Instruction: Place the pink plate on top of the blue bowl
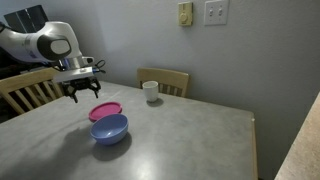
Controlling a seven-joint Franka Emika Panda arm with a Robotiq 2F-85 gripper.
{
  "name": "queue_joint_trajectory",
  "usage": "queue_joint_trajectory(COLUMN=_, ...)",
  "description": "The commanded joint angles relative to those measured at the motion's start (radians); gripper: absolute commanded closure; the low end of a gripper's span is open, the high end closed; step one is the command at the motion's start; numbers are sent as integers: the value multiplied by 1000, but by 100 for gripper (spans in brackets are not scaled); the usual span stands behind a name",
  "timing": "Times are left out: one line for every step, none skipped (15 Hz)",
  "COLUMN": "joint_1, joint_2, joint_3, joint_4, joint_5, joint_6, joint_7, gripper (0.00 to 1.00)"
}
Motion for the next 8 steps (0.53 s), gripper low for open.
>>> queue_joint_trajectory(joint_1=-14, joint_2=-5, joint_3=15, joint_4=3, joint_5=-9, joint_6=-4, joint_7=7, gripper=0)
queue_joint_trajectory(joint_1=-13, joint_2=-11, joint_3=15, joint_4=3, joint_5=-9, joint_6=-4, joint_7=8, gripper=0)
queue_joint_trajectory(joint_1=-15, joint_2=6, joint_3=18, joint_4=20, joint_5=1, joint_6=-18, joint_7=8, gripper=0)
queue_joint_trajectory(joint_1=-14, joint_2=39, joint_3=19, joint_4=57, joint_5=10, joint_6=-52, joint_7=16, gripper=0)
queue_joint_trajectory(joint_1=-12, joint_2=79, joint_3=23, joint_4=104, joint_5=20, joint_6=-97, joint_7=22, gripper=0)
queue_joint_trajectory(joint_1=-12, joint_2=114, joint_3=29, joint_4=140, joint_5=22, joint_6=-114, joint_7=14, gripper=0)
queue_joint_trajectory(joint_1=-6, joint_2=160, joint_3=35, joint_4=193, joint_5=18, joint_6=-144, joint_7=4, gripper=0)
queue_joint_trajectory(joint_1=-3, joint_2=192, joint_3=42, joint_4=238, joint_5=17, joint_6=-177, joint_7=1, gripper=0)
